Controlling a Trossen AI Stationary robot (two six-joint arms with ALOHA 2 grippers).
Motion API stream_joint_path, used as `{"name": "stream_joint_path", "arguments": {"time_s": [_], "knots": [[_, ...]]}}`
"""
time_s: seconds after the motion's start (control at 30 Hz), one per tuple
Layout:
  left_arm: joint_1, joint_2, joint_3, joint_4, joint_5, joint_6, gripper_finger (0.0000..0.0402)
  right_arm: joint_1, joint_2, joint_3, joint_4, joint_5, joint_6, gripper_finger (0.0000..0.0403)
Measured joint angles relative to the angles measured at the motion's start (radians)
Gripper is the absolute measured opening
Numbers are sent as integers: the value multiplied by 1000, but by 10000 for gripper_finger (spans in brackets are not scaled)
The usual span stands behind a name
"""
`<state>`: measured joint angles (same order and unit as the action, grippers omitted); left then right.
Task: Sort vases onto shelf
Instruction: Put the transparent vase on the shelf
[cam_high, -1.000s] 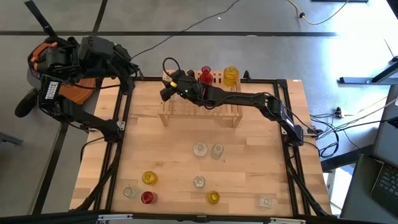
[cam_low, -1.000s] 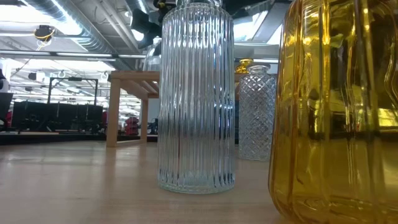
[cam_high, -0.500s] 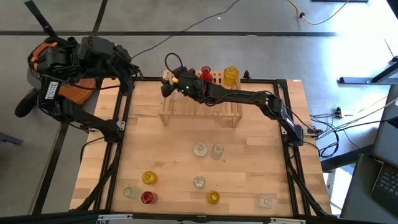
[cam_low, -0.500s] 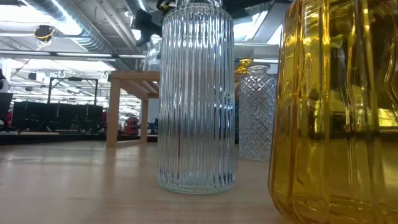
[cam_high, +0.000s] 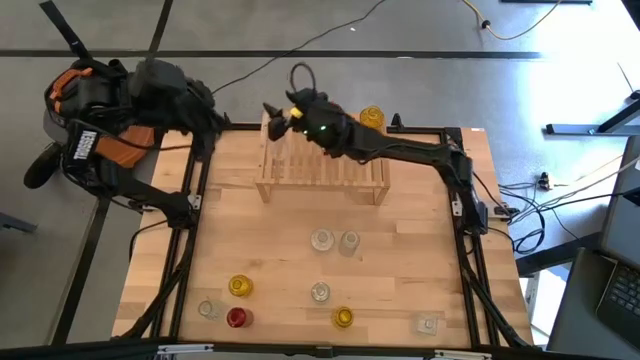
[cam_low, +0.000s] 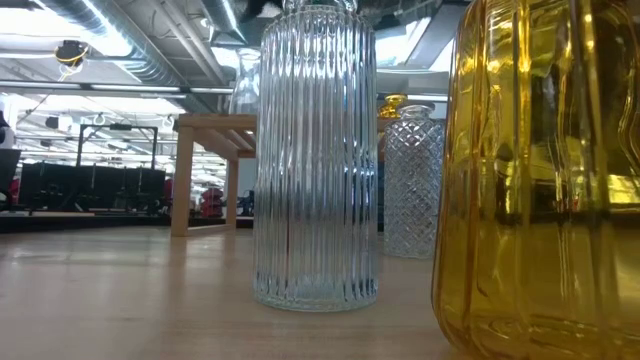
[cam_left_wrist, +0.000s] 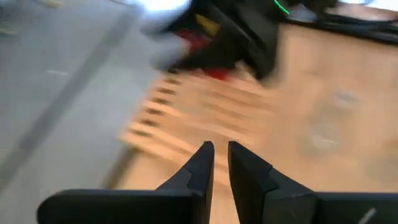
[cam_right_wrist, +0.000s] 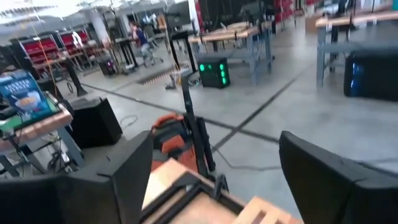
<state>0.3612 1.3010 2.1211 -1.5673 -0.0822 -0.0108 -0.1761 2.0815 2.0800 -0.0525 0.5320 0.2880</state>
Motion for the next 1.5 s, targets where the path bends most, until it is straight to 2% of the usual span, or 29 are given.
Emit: {"name": "stream_joint_path", "arguments": {"time_s": [0.07, 0.17, 0.27, 0.47, 0.77, 0.87, 1.03, 1.27, 1.5], "knots": [[12, -14, -66, 0, 83, -5, 35, 1, -36, 0, -5, 4, -31, 287], [21, -62, -232, 40, 112, 18, 19, 7, -95, 0, -18, 5, -56, 275], [23, -128, -463, 209, 187, 21, 4, 14, -146, 1, -66, -18, -58, 262], [72, -241, -900, 678, 358, -33, 1, 36, -243, 1, -233, -27, -58, 234], [166, -260, -1257, 1085, 464, -218, 0, 61, -331, 1, -399, -27, -61, 184], [190, -259, -1348, 1252, 468, -327, 0, 58, -342, 1, -437, -25, -62, 173], [216, -257, -1449, 1423, 423, -471, 0, 58, -345, 0, -445, -35, -85, 162], [231, -257, -1492, 1490, 328, -531, 0, 59, -347, 0, -454, -47, -86, 161], [260, -257, -1494, 1540, 287, -538, 0, 58, -347, 0, -478, -54, -88, 161]]}}
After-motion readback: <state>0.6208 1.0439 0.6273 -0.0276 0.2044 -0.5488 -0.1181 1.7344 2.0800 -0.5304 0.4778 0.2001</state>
